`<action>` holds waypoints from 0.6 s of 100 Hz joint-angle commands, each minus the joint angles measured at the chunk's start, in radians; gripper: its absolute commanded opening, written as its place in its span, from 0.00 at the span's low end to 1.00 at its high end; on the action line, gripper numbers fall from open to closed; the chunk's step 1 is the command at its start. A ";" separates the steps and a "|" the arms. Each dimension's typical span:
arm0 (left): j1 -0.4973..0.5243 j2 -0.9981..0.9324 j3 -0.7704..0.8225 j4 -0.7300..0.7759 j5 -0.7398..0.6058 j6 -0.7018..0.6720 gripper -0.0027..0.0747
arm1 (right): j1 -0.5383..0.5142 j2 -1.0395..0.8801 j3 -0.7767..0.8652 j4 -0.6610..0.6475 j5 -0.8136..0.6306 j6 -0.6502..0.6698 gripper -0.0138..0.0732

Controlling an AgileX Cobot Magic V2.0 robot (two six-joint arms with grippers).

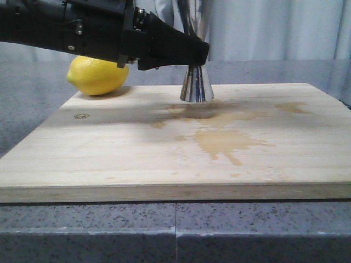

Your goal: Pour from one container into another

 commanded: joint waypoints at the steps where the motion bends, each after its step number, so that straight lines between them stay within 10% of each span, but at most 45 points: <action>1: -0.001 -0.039 -0.028 -0.061 0.073 -0.001 0.06 | -0.001 -0.028 -0.037 -0.038 -0.037 -0.005 0.48; 60: -0.001 -0.039 -0.028 -0.061 0.073 -0.001 0.06 | -0.001 -0.028 -0.037 -0.092 -0.067 -0.005 0.48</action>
